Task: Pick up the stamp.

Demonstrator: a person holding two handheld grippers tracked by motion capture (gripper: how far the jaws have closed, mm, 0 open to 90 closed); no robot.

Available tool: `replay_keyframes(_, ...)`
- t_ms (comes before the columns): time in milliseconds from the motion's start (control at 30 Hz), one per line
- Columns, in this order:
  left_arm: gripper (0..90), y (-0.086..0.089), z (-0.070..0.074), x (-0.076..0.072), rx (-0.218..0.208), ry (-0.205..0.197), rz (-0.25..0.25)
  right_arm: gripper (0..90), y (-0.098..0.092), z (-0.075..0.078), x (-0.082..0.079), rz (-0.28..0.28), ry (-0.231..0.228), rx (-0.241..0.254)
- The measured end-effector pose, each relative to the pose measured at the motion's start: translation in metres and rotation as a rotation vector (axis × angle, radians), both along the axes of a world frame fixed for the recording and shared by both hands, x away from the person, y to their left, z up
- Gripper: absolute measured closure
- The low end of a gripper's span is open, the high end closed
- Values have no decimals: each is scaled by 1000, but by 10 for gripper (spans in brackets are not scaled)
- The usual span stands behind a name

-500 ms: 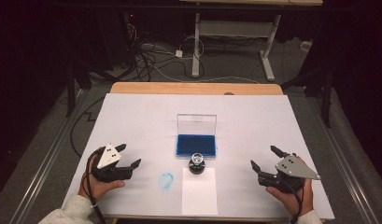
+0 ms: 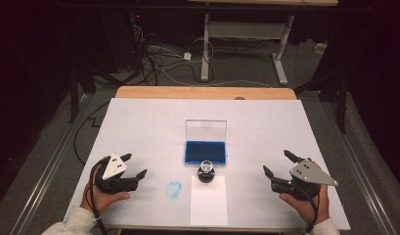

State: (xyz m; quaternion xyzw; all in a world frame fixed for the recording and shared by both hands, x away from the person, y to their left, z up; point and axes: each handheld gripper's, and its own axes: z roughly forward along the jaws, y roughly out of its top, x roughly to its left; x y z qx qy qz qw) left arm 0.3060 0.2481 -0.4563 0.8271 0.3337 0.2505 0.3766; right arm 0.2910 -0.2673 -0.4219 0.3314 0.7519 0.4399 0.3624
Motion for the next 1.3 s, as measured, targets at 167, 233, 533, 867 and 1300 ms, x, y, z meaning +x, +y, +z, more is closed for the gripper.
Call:
replay_keyframes(167,242,0,1,-2,-8,-3,-1,220,4,4,4,29,11,1)
replay_keyframes(233,242,0,1,-3,-9,-7,-6,217,5,5,6,43,17,2)
replay_keyframes(533,239,-3,0,-2,-13,5,-25,201,32,22,20,153,40,-4)
replay_keyframes(867,234,0,-3,-6,-3,22,-29,187,81,33,30,312,112,-52)
replay_keyframes(1300,225,-2,-6,-6,30,41,-39,273,145,11,53,458,325,-158)
